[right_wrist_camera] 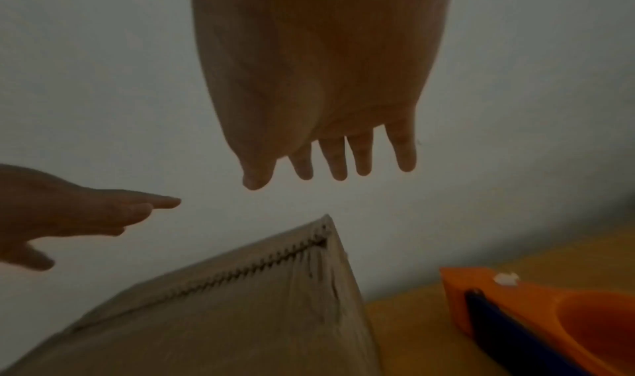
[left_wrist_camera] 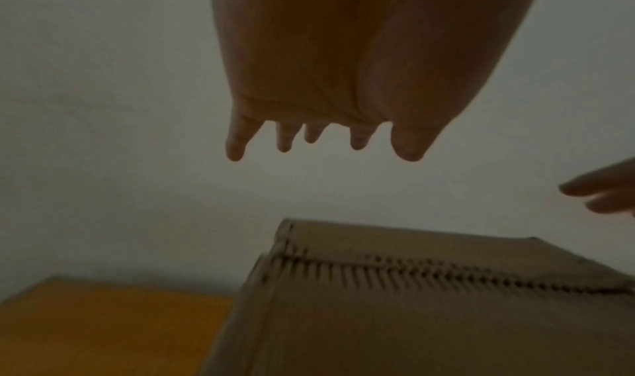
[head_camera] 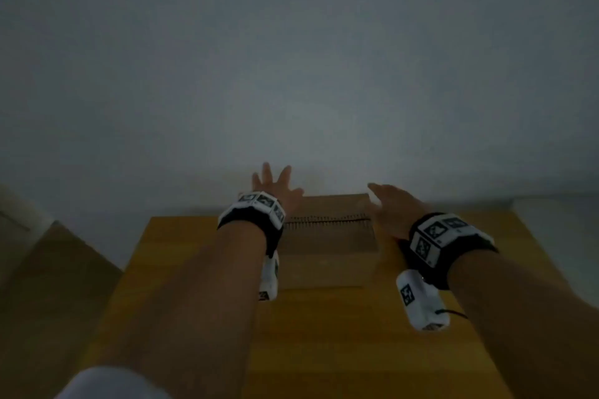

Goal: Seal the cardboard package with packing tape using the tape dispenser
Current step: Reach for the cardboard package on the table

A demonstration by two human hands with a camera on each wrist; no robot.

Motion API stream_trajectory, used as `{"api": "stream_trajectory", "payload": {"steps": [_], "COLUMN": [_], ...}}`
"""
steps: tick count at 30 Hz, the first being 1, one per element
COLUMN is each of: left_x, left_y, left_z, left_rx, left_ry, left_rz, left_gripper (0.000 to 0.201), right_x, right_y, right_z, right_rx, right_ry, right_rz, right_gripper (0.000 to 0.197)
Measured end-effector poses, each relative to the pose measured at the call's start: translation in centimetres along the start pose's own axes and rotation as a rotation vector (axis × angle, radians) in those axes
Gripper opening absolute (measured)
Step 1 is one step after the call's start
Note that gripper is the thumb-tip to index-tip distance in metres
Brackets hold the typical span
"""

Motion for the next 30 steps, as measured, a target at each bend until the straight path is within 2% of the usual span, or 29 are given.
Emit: {"api": "stream_trajectory", "payload": {"steps": [3, 5, 8, 13, 16, 21, 26, 30], "left_x": [0.2, 0.3, 0.3, 0.7, 1.3, 3.4, 5.2, 5.7], "left_y": [1.8, 3.0, 4.5, 5.6, 6.4, 7.8, 8.6, 9.1], "left_z": [-1.5, -1.6, -0.9, -0.7, -0.5, 0.7, 2.0, 2.3], "left_rx": [0.085, 0.082, 0.084, 0.047, 0.062, 0.055, 0.049, -0.013], "left_ry": [-0.064, -0.046, -0.029, -0.014, -0.023, -0.013, 0.004, -0.035], "left_rz": [-0.066, -0.092, -0.119, -0.104, -0.109, -0.118, -0.177, -0.215], "left_gripper": [0.069, 0.068, 0.068, 0.075, 0.08, 0.083, 0.091, 0.096], "right_x": [-0.3, -0.1, 0.5, 1.5, 2.2, 4.3, 6.0, 6.7], "right_y": [1.9, 3.2, 4.2, 4.1, 3.8, 3.8, 3.9, 4.3], "right_z": [0.1, -0.2, -0.2, 0.0, 0.5, 1.8, 3.9, 5.4], "right_rx": [-0.096, -0.141, -0.128, -0.274, -0.175, 0.081, 0.049, 0.021], "right_ry": [-0.041, -0.084, -0.059, 0.024, 0.089, 0.111, 0.166, 0.192], "right_rz": [-0.041, -0.09, -0.162, -0.064, -0.034, -0.042, -0.05, -0.007], "right_gripper": [0.063, 0.064, 0.07, 0.073, 0.047, 0.037, 0.048, 0.054]}}
Point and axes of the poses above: each hand's wrist, its own x-axis away from the middle knuckle, its own y-axis out of the palm, z = x × y, the point moved 7 cm from there along -x, towards the middle knuckle, and after that the axes turned 5 degrees about x, right-handed, at the moved point
